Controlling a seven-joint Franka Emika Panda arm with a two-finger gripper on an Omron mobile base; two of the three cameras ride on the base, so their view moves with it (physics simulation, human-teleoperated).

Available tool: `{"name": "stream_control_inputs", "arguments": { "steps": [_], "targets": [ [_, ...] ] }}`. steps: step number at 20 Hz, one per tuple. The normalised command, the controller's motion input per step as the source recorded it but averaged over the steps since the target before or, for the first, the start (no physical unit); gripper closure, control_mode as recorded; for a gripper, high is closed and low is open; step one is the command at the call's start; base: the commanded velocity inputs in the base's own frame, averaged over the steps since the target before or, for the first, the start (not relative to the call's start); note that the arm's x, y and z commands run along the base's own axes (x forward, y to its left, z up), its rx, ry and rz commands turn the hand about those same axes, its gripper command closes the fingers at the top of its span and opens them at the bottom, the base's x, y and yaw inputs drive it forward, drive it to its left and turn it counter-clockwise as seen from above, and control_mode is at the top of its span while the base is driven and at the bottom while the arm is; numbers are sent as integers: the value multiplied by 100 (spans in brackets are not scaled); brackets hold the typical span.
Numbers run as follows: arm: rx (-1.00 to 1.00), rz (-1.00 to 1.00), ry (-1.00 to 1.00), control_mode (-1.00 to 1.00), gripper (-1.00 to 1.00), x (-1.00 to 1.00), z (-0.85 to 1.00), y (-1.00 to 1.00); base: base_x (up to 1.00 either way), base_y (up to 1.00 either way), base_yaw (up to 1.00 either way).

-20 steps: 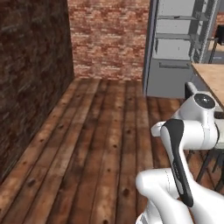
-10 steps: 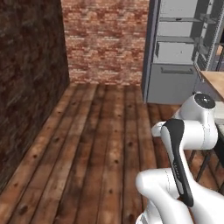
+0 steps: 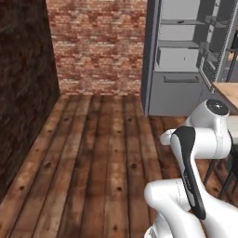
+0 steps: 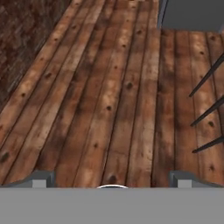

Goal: Retrieve the sausage and cheese from the fridge and place them on the cutting board on the counter.

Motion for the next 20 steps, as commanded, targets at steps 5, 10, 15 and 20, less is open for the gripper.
{"name": "stream_control_inputs", "arguments": {
  "steps": [5, 10, 15, 20],
  "targets": [
    [0, 0, 0, 100, -100, 0, 0, 0, 65, 15, -28],
    [0, 0, 0, 100, -100, 0, 0, 0, 59, 17, -35],
    [0, 0, 0, 100, -100, 0, 0, 0, 58, 17, -36],
    [0, 0, 0, 100, -100, 0, 0, 0, 70, 18, -25]
  ]
}}
